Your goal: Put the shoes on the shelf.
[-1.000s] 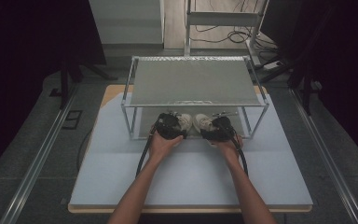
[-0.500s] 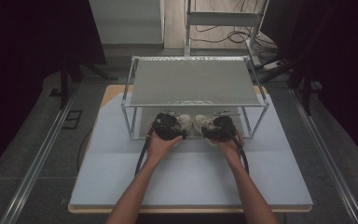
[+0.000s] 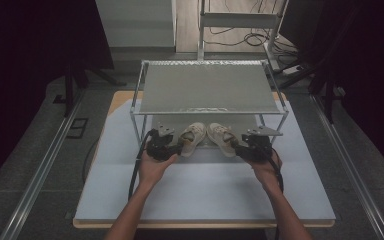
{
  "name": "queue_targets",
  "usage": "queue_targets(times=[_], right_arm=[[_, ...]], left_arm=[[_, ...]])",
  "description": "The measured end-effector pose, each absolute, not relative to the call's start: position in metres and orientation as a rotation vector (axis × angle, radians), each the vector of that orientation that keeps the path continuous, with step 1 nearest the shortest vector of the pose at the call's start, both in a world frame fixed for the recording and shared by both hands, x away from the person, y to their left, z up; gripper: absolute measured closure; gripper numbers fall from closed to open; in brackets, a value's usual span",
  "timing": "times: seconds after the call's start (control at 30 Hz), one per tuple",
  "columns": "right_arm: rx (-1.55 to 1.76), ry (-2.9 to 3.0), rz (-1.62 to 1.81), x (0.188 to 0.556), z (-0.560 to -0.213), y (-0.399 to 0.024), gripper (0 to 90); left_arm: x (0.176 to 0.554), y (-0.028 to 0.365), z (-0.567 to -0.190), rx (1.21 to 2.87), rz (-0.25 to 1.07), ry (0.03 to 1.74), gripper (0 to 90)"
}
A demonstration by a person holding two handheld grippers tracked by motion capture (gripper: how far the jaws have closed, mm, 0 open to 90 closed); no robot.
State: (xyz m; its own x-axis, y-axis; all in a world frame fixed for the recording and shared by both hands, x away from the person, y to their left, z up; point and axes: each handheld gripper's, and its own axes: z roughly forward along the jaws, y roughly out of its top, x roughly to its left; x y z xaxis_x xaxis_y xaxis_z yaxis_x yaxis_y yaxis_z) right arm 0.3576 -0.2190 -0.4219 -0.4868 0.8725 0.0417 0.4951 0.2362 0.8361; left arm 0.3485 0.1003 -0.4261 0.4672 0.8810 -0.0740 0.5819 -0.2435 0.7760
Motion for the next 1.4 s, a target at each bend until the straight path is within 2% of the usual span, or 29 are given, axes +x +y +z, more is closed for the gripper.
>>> queue_targets(times=[0.03, 0.1, 0.13, 0.17, 0.33, 0.7, 1.4], right_arm=[[1.256, 2.065, 1.162, 0.351, -0.425, -0.230, 62.0], [1.274, 2.055, 1.151, 0.348, -0.430, -0.238, 69.4], [1.274, 2.055, 1.151, 0.348, -0.430, -0.238, 69.4], [1.303, 2.042, 1.148, 0.346, -0.438, -0.249, 77.5], [1.360, 2.051, 1.116, 0.349, -0.455, -0.261, 85.3], [1.365, 2.109, 1.070, 0.360, -0.475, -0.248, 88.9], [1.290, 2.171, 1.141, 0.358, -0.480, -0.211, 89.2]], left_arm=[[0.346, 0.107, -0.429, 1.958, 0.477, 1.220, 68.5], [0.344, 0.112, -0.435, 1.975, 0.451, 1.223, 74.9], [0.344, 0.112, -0.435, 1.975, 0.451, 1.223, 77.2], [0.345, 0.117, -0.442, 1.983, 0.435, 1.235, 79.4], [0.351, 0.121, -0.457, 1.996, 0.417, 1.272, 82.2], [0.359, 0.106, -0.471, 2.016, 0.368, 1.270, 83.3], [0.360, 0.074, -0.469, 2.024, 0.282, 1.195, 83.5]])
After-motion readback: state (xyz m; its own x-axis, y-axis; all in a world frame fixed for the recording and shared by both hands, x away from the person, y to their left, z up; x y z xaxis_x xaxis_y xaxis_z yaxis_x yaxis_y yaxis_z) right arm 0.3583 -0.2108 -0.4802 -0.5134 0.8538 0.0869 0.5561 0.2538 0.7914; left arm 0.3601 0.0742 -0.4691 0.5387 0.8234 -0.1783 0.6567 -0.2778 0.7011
